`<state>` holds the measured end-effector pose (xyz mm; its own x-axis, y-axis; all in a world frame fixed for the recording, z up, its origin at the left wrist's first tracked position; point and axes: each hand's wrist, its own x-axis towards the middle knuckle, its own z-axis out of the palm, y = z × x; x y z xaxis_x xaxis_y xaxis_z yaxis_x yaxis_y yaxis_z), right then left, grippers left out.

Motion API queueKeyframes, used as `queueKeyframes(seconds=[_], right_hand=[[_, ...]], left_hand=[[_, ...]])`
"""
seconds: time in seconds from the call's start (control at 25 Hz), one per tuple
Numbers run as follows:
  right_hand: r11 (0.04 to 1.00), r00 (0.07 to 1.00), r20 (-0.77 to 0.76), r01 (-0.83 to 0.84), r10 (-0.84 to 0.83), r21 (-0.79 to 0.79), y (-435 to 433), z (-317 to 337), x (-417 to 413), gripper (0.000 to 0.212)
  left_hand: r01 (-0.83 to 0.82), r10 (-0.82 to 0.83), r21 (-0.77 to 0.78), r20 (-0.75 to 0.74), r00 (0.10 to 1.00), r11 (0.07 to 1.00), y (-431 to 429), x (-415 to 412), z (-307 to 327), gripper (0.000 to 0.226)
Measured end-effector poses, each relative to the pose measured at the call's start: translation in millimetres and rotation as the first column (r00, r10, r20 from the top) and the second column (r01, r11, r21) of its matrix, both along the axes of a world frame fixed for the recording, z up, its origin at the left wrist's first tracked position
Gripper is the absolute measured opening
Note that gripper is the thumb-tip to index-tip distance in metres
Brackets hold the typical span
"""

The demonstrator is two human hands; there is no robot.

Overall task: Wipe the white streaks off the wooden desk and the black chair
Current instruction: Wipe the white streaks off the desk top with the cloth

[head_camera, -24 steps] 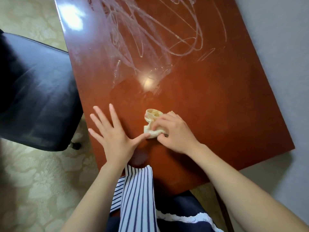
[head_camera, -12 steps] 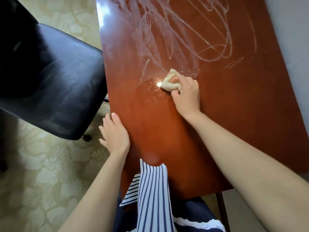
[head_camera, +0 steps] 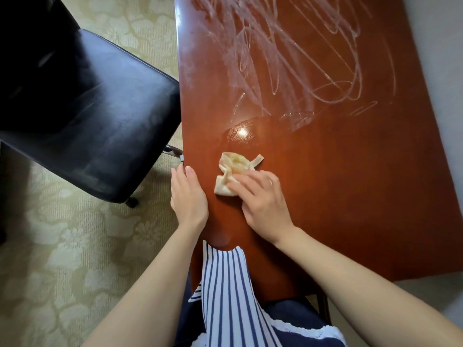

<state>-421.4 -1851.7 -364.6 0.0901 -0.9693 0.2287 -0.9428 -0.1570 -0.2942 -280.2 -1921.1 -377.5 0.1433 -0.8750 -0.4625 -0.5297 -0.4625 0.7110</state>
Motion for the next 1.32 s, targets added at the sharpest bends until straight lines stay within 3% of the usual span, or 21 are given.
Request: queueKeyframes(seconds=[0.12, 0.32, 0.44, 0.56, 0.64, 0.76, 0.88, 0.96, 1.04, 1.12, 1.24, 1.32], right_hand=[[0.992, 0.995, -0.047, -0.091, 0.088, -0.082, 30, 0, 2, 0.035], [0.967, 0.989, 0.039, -0.131, 0.143, -0.218, 55, 8, 11, 0.021], [0.990, 0.986, 0.084, -0.141, 0.142, -0.021, 66, 18, 14, 0.033], [0.973, 0.991, 0.134, -0.015, -0.017, 0.232, 69, 31, 14, 0.046], [0.946, 0.980, 0.153, 0.071, -0.125, 0.315, 65, 39, 17, 0.042], [0.931, 0.982, 0.150, 0.051, -0.112, 0.362, 54, 48, 18, 0.017], [0.909, 0.953, 0.239, 0.077, -0.188, 0.409, 35, 62, 14, 0.017], [0.923, 0.924, 0.275, 0.162, -0.267, 0.350, 18, 74, 6, 0.021], [0.910, 0.837, 0.397, 0.253, -0.376, 0.328, 2, 91, -8, 0.018], [0.907, 0.765, 0.497, 0.289, -0.411, 0.306, -12, 109, -20, 0.015], [0.935, 0.842, 0.410, 0.290, -0.350, 0.204, -27, 129, -28, 0.009], [0.940, 0.846, 0.414, 0.273, -0.336, 0.205, -32, 134, -29, 0.010]], left_hand=[[-0.004, 0.005, 0.010, -0.090, 0.996, 1.000, -1, 5, -4, 0.072], [-0.036, 0.049, 0.081, -0.173, 0.984, 0.996, -1, 7, -6, 0.094], [-0.051, 0.073, 0.117, -0.191, 0.979, 0.992, -1, 9, -3, 0.100], [-0.023, 0.051, 0.136, -0.211, 0.976, 0.991, -1, 10, 0, 0.099], [0.007, 0.029, 0.149, -0.237, 0.971, 0.989, 1, 10, 1, 0.098], [0.028, 0.024, 0.184, -0.273, 0.962, 0.982, 2, 13, -14, 0.103], [0.006, 0.058, 0.226, -0.275, 0.960, 0.974, 3, 13, -10, 0.100], [-0.002, 0.064, 0.222, -0.272, 0.960, 0.975, 3, 11, 3, 0.083], [-0.002, 0.058, 0.236, -0.227, 0.972, 0.972, 5, 9, 7, 0.061], [0.016, 0.034, 0.245, -0.201, 0.979, 0.969, 5, 9, 8, 0.055], [0.021, 0.025, 0.245, -0.180, 0.983, 0.969, 3, 8, 9, 0.055], [0.014, 0.029, 0.262, -0.160, 0.987, 0.965, 3, 7, 10, 0.055]])
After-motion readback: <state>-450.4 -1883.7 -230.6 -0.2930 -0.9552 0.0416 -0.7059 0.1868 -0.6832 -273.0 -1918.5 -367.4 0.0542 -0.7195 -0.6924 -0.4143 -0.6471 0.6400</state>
